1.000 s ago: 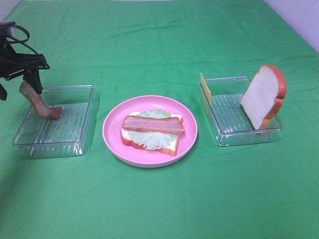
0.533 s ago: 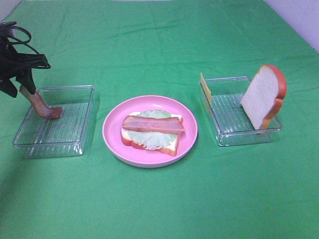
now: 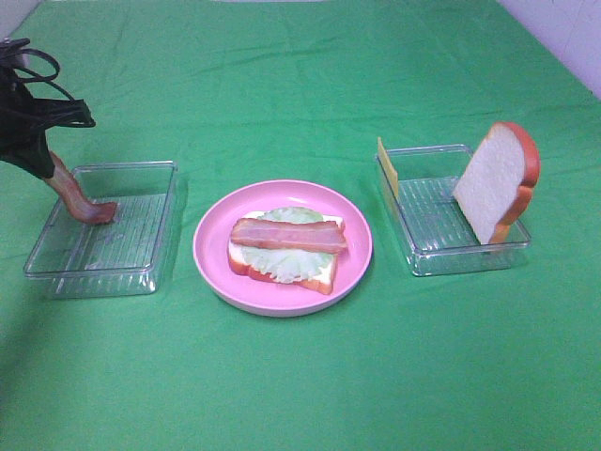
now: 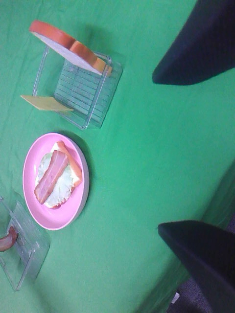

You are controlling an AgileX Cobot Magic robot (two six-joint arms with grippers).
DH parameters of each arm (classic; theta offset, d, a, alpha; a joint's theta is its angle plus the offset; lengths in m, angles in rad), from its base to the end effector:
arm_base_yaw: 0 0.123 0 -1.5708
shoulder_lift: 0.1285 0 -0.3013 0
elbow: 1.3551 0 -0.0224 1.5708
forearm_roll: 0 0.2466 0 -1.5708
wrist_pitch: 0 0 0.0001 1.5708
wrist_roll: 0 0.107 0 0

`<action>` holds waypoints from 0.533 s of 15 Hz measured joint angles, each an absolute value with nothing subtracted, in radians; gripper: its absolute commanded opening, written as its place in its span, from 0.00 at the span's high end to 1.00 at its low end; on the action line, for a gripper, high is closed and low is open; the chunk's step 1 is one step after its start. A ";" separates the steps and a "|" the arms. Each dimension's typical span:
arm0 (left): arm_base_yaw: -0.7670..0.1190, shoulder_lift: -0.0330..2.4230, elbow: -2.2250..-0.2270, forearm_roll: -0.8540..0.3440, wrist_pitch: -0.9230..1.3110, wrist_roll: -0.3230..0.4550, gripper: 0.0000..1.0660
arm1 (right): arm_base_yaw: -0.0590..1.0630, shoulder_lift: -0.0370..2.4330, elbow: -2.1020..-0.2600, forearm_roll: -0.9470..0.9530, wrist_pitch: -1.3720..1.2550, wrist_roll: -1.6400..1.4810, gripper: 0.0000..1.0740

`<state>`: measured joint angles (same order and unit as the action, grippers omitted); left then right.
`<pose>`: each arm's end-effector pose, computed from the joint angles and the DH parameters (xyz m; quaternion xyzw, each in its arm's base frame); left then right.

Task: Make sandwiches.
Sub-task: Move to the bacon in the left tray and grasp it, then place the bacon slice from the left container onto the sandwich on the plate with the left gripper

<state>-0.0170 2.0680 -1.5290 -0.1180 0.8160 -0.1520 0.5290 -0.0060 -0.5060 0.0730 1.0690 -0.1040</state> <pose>0.4399 -0.0167 0.1780 -0.0999 0.9823 -0.0611 0.1460 -0.0145 -0.0006 0.2691 -0.2668 0.8088 0.1459 0.5033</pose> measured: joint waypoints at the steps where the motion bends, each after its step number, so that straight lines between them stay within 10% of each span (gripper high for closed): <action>1: -0.017 2.068 -1.529 -0.118 0.810 -0.152 1.00 | 0.529 -0.006 -0.506 0.073 1.069 -0.104 0.33; 8: -0.017 1.985 -1.535 -0.275 0.808 -0.070 1.00 | 0.529 -0.006 -0.506 0.073 1.069 -0.104 0.33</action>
<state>-0.0170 1.9850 -1.5350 -0.2750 0.8080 -0.0700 0.5290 -0.0060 -0.5060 0.0730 1.0690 -0.1040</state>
